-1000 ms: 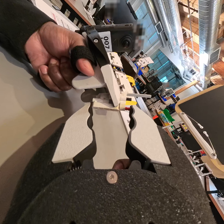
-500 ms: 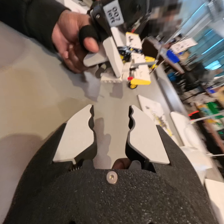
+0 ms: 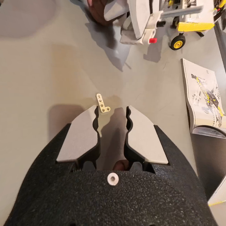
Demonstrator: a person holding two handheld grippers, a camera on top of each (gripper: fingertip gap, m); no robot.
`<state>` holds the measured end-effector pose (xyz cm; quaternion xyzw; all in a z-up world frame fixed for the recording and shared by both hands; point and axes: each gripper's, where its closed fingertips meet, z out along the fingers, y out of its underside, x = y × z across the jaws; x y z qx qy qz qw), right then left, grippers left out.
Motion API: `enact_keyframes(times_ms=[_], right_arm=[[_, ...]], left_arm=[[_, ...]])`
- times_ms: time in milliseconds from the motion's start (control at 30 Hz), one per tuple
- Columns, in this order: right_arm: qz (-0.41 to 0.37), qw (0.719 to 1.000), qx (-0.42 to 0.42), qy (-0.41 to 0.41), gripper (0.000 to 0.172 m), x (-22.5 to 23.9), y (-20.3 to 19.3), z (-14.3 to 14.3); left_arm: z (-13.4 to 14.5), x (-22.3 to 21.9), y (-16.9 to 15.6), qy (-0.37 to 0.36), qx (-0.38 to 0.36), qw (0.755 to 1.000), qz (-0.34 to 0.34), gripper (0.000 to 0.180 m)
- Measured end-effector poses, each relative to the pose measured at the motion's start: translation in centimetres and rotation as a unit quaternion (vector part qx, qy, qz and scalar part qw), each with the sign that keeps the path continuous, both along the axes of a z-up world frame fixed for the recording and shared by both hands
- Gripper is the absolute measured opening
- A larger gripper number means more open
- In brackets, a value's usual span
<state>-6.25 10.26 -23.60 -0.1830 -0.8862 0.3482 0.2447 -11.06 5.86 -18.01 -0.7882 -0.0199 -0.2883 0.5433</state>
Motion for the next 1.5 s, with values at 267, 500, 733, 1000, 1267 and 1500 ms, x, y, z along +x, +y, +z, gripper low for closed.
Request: enact_keyframes(times_ms=[267, 500, 733, 1000, 1267, 1500], right_arm=[[-0.013, 1.0, -0.023, -0.003, 0.04, -0.5, 0.2, 0.1], [-0.014, 1.0, -0.022, 0.003, 0.04, -0.5, 0.2, 0.2], [-0.009, 1.0, -0.017, 0.012, 0.039, -0.5, 0.0, 0.2], [-0.007, 1.0, -0.014, 0.021, 0.039, -0.5, -0.1, 0.3], [-0.006, 1.0, -0.014, 0.022, 0.039, -0.5, -0.1, 0.3], [-0.006, 1.0, -0.013, 0.023, 0.039, -0.5, -0.2, 0.3]], left_arm=[[-0.4, -2.1, -0.3, 0.249, 0.016, 0.967, 0.059, 0.007], [-0.2, -4.0, -1.1, 0.569, 0.04, 0.814, 0.11, 0.007], [0.0, -3.3, -2.5, 0.758, 0.087, 0.64, 0.092, 0.007], [0.3, -2.0, -2.3, 0.821, 0.112, 0.555, 0.077, 0.007], [0.9, -0.4, -2.3, 0.833, 0.154, 0.527, 0.068, 0.007], [1.0, 0.1, -2.2, 0.83, 0.166, 0.528, 0.067, 0.007]])
